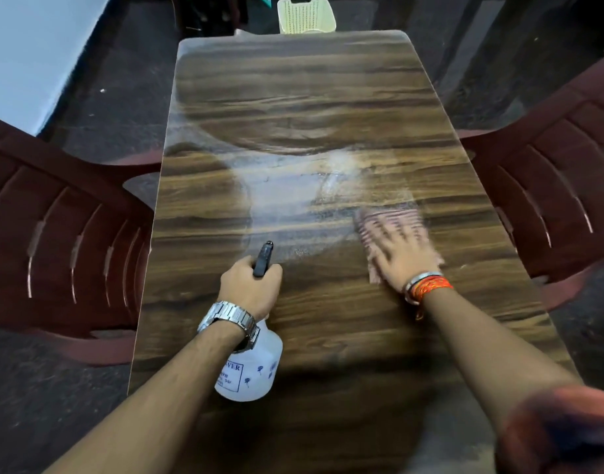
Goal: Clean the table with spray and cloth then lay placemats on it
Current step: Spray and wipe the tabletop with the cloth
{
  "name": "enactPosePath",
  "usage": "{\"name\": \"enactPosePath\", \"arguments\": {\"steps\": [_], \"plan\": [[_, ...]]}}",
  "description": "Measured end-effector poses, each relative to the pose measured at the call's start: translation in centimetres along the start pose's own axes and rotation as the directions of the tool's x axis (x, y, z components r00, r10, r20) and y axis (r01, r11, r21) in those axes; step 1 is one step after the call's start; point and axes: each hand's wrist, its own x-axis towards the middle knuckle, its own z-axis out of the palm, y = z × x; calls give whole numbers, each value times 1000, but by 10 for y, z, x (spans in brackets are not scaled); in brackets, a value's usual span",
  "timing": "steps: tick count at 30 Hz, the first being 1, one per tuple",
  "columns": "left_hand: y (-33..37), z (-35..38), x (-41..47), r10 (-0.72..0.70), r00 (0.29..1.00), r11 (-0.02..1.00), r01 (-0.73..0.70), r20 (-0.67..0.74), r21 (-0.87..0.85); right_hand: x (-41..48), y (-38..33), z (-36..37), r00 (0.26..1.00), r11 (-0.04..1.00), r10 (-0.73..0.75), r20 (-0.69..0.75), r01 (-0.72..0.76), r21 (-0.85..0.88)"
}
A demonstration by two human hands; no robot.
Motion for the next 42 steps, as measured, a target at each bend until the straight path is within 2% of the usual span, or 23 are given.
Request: {"name": "enactPosePath", "arguments": {"steps": [1, 2, 3, 4, 5, 7, 9, 10, 12, 14, 16, 18, 19, 20, 22, 24, 27, 30, 33, 36, 38, 40, 42], "plan": [[3, 1, 4, 4, 1000, 1000, -4, -6, 11, 13, 0, -4, 952, 945, 306, -4, -303, 124], [7, 2, 9, 3, 1000, 1000, -2, -5, 24, 24, -8, -10, 850, 825, 526, 24, -517, 226], [11, 4, 15, -2, 1000, 999, 2, 2, 38, 32, -24, -14, 782, 743, 621, 55, -610, 276], [15, 6, 21, -8, 1000, 998, 7, 14, 56, 40, -42, -14, 790, 750, 610, 59, -601, 277], [20, 8, 27, -9, 999, 997, 7, 30, 76, 44, -61, -12, 850, 820, 525, 29, -515, 251], [30, 12, 40, 2, 998, 994, -9, 68, 111, 50, -97, -5, 978, 966, 209, -17, -204, 158], [39, 14, 51, 0, 995, 988, -15, 95, 153, 55, -115, 1, 995, 991, -101, 16, 99, 93], [42, 14, 56, -9, 995, 986, -8, 99, 169, 62, -112, 2, 989, 985, -150, 17, 148, 86], [44, 12, 67, -35, 995, 983, 18, 91, 184, 80, -102, 5, 998, 995, 42, -42, -38, 93], [40, 11, 77, -51, 996, 983, 36, 77, 181, 101, -98, 1, 920, 904, 389, -33, -375, 208], [35, 10, 83, -60, 995, 980, 42, 86, 194, 118, -118, -6, 846, 802, 530, 50, -520, 295], [31, 10, 87, -74, 994, 980, 58, 75, 191, 125, -157, -7, 945, 916, 327, 20, -323, 239], [29, 9, 90, -85, 994, 981, 72, 63, 182, 126, -179, -3, 996, 980, 88, 21, -91, 178], [27, 7, 92, -92, 994, 980, 82, 52, 180, 127, -198, 0, 981, 979, -186, 48, 180, 99], [25, 3, 95, -94, 994, 975, 83, 46, 204, 132, -221, 2, 798, 811, -579, 168, 585, 13], [22, -3, 97, -104, 994, 975, 95, 35, 201, 150, -222, -3, 718, 734, -668, 195, 679, 15], [17, -11, 95, -135, 991, 978, 130, 20, 161, 182, -198, -9, 864, 867, -499, 74, 496, 53], [12, -19, 95, -152, 988, 980, 150, 4, 129, 207, -142, -23, 999, 992, -50, 2, 50, 119], [8, -27, 96, -151, 988, 985, 151, -11, 88, 206, -76, -29, 901, 872, 433, 28, -427, 239], [9, -29, 90, -129, 992, 989, 128, 5, 77, 196, -64, -27, 794, 751, 606, 50, -591, 296], [11, -25, 86, -121, 993, 989, 120, 12, 89, 185, -94, -27, 883, 846, 468, 42, -461, 268], [15, -23, 83, -128, 992, 989, 126, 20, 77, 161, -135, -19, 997, 984, 79, 0, -78, 160], [21, -18, 78, -124, 991, 991, 121, 40, 65, 121, -167, -10, 925, 928, -371, 78, 368, 61]]}}
